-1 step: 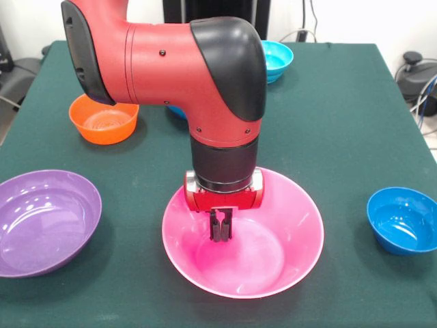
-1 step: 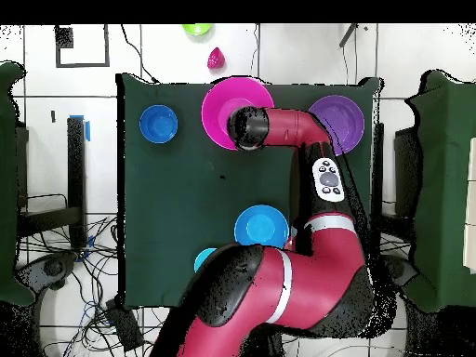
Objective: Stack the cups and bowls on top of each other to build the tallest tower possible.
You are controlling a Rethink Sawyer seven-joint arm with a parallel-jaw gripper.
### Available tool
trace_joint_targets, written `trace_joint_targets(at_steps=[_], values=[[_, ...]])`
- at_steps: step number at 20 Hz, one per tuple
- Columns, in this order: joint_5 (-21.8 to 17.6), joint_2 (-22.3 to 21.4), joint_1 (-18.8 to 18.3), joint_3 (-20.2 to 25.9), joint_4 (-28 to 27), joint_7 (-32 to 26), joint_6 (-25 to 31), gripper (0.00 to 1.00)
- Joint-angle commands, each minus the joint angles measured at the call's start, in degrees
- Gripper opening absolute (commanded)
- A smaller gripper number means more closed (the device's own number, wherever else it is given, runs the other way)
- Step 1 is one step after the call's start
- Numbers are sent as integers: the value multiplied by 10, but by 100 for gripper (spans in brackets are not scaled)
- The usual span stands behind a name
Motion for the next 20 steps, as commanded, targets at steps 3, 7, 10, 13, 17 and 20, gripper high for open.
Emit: trace_joint_targets(at_steps=[3, 7, 10, 13, 17, 20], values=[[-9, -7, 17, 5, 22, 8, 19, 0], [-6, -6, 11, 13, 27, 3, 6, 0], [-7, 0, 5, 27, 17, -22, 7, 0], [-7, 6, 5, 32, 7, -31, 13, 0], [-15, -1, 8, 25, 21, -15, -17, 0], [-16, -4, 11, 18, 23, -7, -16, 0]])
